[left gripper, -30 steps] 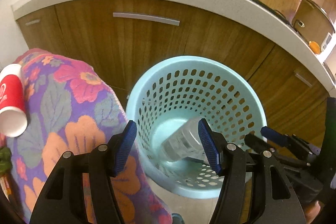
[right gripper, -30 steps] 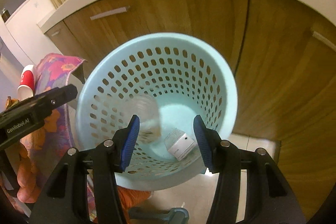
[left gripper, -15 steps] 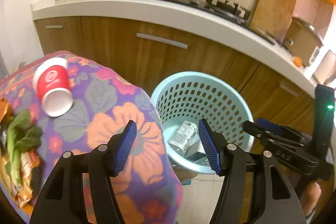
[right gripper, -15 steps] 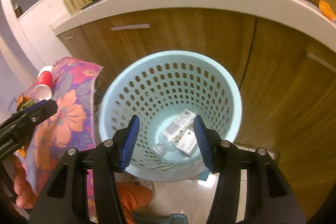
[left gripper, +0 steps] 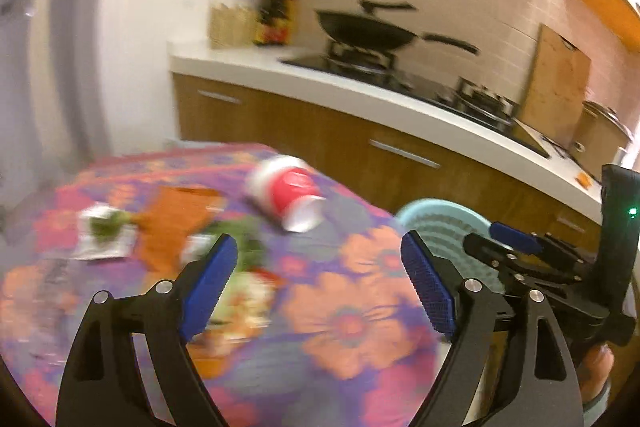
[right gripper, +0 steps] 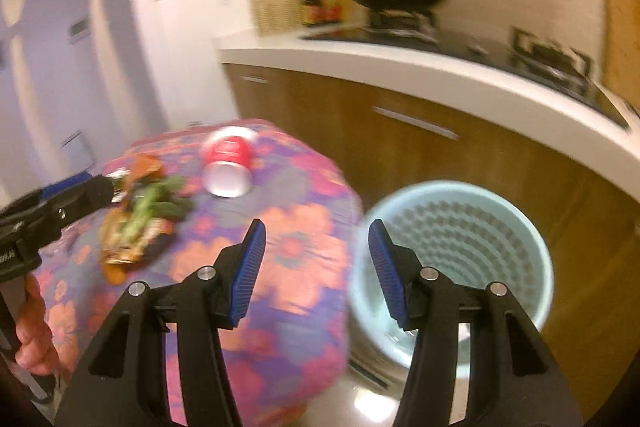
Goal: Collect trash
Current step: 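Grasp the red paper cup with the right tool while the left tool grasps the plastic bag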
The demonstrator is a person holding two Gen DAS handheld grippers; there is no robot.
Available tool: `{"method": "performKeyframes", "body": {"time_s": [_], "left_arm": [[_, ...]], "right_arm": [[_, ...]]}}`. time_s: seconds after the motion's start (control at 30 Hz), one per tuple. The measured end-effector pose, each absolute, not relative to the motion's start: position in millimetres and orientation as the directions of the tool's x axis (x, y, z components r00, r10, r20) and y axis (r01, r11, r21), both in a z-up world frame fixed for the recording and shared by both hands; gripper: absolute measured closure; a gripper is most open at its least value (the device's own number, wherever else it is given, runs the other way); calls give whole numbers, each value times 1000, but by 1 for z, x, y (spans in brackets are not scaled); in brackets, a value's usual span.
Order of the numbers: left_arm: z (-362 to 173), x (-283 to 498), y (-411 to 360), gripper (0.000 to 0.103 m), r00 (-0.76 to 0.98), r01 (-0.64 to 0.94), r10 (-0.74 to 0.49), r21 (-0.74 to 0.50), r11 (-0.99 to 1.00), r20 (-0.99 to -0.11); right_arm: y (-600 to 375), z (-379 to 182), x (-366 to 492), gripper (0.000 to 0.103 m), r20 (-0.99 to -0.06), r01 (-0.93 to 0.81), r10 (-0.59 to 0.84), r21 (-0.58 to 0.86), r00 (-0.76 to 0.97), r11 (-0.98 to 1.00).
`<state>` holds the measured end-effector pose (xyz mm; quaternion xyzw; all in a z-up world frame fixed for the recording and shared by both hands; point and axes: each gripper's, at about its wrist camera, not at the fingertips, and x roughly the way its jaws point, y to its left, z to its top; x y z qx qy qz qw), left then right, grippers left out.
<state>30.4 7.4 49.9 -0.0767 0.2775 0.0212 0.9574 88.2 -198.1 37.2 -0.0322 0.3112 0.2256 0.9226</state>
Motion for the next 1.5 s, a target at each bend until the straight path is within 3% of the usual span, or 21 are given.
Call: {"method": "performKeyframes", "body": {"time_s": [0.27,0.5,0.73,0.9,1.03,1.17,1.27,1.37,1.5], "left_arm": [[59,-29,103,17,833,-299,234,-52,953,-502],[40,-59,191,16,768,-470,350,-100,877,-537],[2,-58,247,16,711,-531,333,-163,831,-619],[-22,-51,265,16,705,-517,249,-241,822,-664],[-38,-43,263,18,666,-520,224,-228,823,-712],[-39,-40,255,29,656,-505,219,-204,839,-722],[-44,-38,253,46,638,-499,196,-206,842,-744],[-44,-36,248,56,640,-483,188,-200,852,-745],[-44,-38,240,83,658,-456,176,-201,867,-732]], "right_arm": [[-129,46,73,53,-542,-578,505,44,672,815],[-84,43,75,53,-512,-633,550,15,660,774],[-59,36,92,53,-500,-622,537,-3,679,783],[-61,35,112,53,-496,-593,520,12,696,805],[-64,29,123,53,-499,-567,498,16,709,824],[-68,24,134,53,-504,-542,483,35,716,840],[-71,23,141,53,-502,-530,478,45,721,847],[-73,19,148,49,-509,-514,465,51,724,856],[-72,14,157,46,-525,-503,453,55,721,863]]}}
